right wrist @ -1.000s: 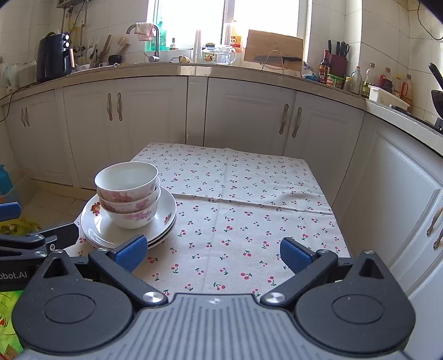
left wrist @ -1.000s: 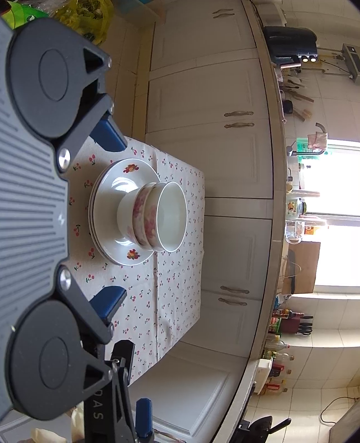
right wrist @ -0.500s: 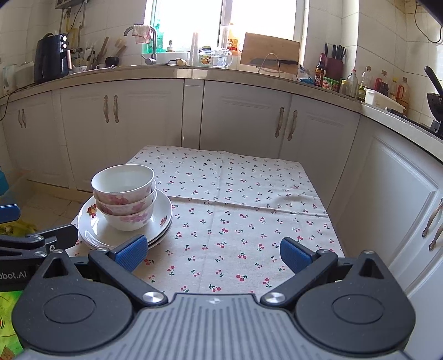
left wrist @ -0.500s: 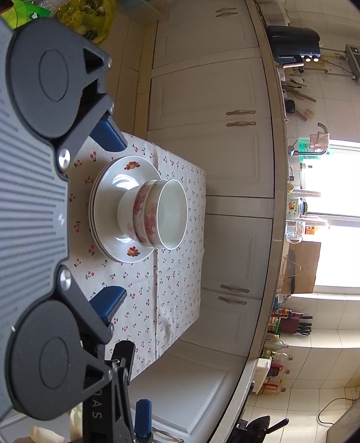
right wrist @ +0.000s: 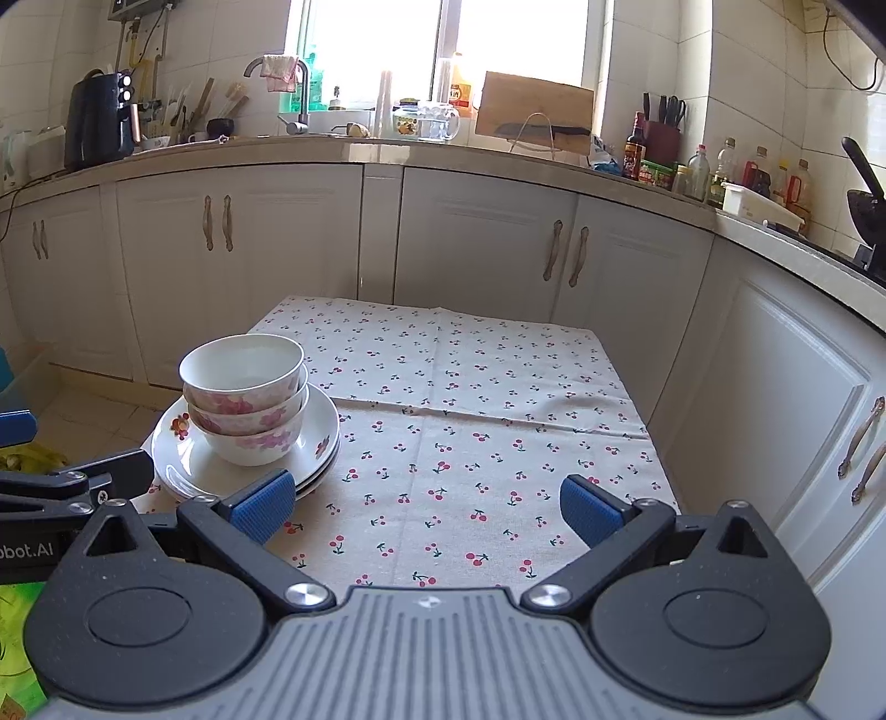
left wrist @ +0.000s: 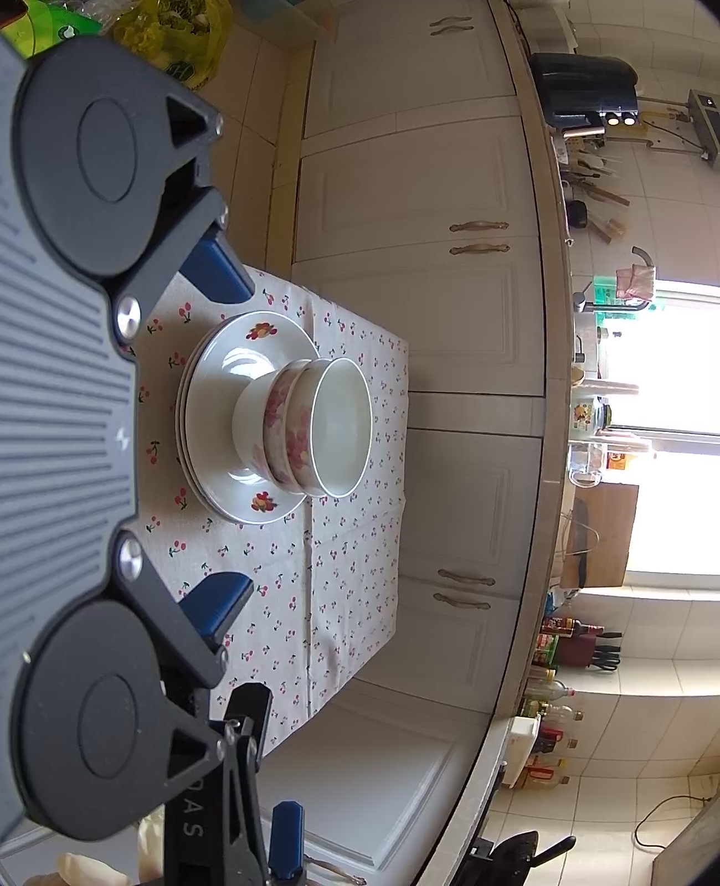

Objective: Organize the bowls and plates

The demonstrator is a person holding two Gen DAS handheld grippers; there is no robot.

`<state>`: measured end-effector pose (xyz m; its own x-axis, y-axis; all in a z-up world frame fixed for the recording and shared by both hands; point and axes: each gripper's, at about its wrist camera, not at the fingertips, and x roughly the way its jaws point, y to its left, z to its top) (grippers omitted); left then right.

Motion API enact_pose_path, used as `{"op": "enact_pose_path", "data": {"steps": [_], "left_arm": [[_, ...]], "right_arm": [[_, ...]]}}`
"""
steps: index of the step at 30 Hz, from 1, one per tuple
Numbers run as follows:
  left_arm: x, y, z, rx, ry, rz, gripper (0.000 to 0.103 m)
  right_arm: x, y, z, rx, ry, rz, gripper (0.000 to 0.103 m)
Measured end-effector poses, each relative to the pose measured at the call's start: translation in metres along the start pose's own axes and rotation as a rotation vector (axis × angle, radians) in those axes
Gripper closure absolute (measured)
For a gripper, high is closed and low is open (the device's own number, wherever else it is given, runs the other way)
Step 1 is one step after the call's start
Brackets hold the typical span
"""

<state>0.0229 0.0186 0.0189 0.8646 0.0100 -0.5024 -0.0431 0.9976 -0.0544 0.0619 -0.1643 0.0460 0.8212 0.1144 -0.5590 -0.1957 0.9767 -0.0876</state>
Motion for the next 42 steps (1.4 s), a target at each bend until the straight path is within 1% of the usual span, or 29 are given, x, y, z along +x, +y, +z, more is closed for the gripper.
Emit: {"op": "enact_pose_path", "data": {"steps": [42], "left_arm": [[0.0023,-0.0013,0.0001,-0.011,0.011,-0.002,0.001]], "right_arm": [[-0.0002,0.0006,-0.0003,0.01,-0.003,-0.027,0.0]]}}
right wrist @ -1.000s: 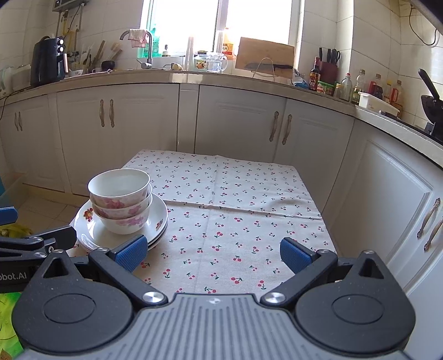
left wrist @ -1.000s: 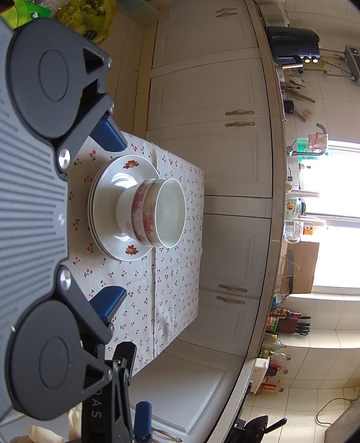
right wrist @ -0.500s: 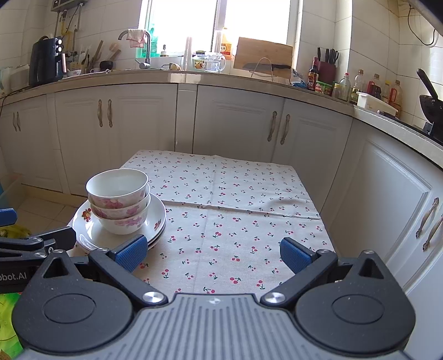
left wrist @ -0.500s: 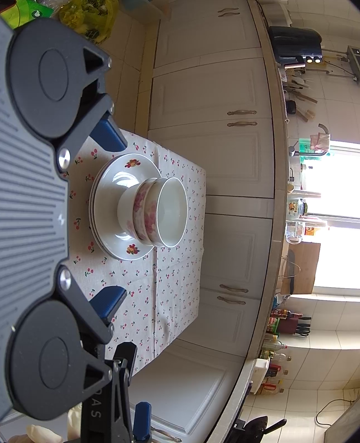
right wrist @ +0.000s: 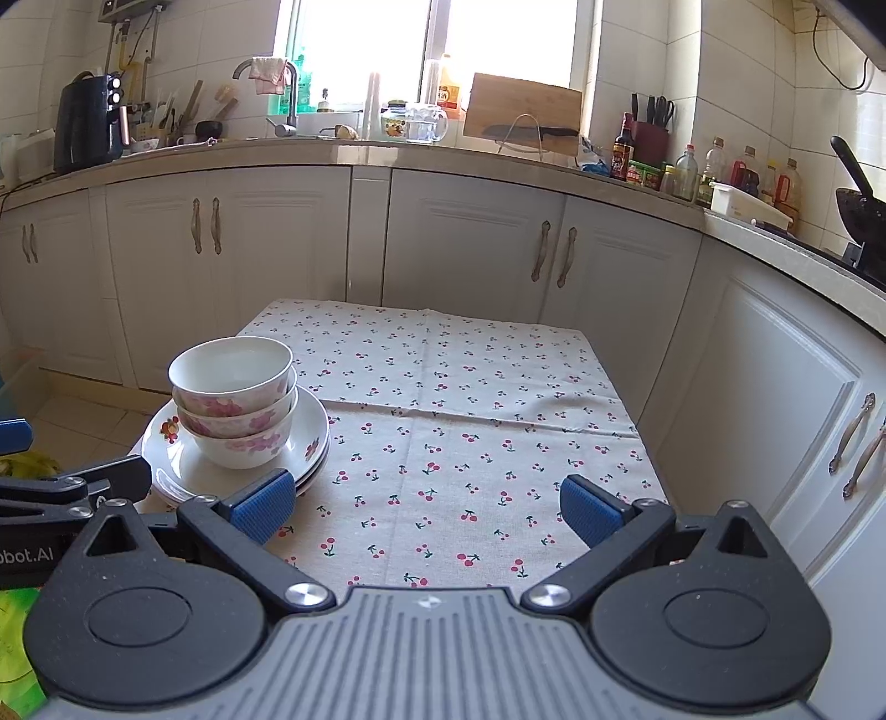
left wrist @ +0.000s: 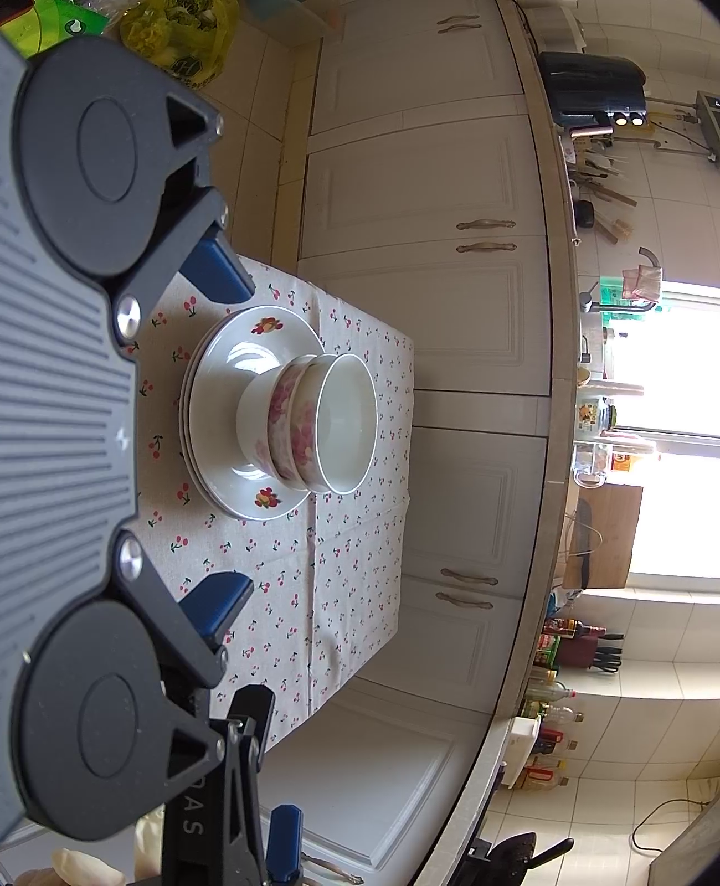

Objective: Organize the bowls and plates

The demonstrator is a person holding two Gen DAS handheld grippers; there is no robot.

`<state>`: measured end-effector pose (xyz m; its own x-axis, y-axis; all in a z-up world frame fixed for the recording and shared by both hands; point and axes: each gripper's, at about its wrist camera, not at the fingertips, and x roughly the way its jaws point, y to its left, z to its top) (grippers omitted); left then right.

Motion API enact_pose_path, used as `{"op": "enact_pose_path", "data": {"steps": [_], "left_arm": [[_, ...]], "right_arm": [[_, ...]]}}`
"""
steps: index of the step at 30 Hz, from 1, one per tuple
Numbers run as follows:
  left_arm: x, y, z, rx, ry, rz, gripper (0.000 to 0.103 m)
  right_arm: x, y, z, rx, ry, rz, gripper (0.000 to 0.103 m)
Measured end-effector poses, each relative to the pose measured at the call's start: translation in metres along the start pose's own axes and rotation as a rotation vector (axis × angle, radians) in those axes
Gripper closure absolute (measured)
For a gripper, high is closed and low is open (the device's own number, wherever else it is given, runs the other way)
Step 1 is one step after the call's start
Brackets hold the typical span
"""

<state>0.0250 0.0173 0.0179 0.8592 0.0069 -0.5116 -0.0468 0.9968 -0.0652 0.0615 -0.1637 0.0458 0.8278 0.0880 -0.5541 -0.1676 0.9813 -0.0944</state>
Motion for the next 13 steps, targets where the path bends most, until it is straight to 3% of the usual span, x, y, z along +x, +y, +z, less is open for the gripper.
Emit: {"op": "enact_pose_path", "data": {"steps": [13], "left_arm": [[0.0007,0.0,-0.0001,0.0,0.001,-0.001,0.001]], "right_arm": [[-0.0003,0.0016,0.0006,-0.001,-0.001,-0.005,0.0]]}}
